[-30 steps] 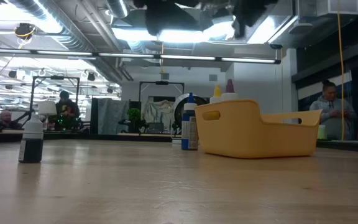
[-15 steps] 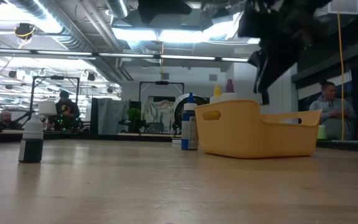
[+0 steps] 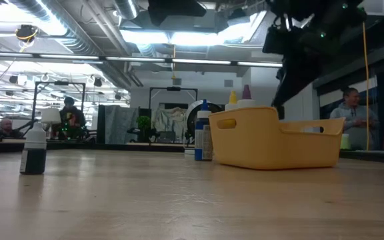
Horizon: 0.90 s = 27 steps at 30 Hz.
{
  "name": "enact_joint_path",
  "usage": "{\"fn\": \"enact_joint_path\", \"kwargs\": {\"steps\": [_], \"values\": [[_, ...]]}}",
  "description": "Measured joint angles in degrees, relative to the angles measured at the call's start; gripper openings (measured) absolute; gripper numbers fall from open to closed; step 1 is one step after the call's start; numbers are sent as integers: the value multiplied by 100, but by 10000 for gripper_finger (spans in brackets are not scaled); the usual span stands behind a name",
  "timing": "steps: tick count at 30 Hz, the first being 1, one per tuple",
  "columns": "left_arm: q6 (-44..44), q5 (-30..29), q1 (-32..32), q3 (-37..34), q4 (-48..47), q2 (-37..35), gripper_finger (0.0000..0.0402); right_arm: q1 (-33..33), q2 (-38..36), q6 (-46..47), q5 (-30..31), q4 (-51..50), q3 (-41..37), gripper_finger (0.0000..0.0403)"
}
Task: Pick & Place food coloring
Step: Adjust the red food coloring bottle in the yellow bin
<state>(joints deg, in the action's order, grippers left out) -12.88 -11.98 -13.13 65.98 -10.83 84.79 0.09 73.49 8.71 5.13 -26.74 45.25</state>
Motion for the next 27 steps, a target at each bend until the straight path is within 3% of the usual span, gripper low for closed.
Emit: {"fn": "enact_joint_path", "kwargs": {"steps": [16,27], "values": [[-4,-58,11,0,31,0,184,-139,-4,164,126,988,-885,76],[-88,-58,11,0,53,2,184,-145,190,135,133,1317,-1018,75]]}}
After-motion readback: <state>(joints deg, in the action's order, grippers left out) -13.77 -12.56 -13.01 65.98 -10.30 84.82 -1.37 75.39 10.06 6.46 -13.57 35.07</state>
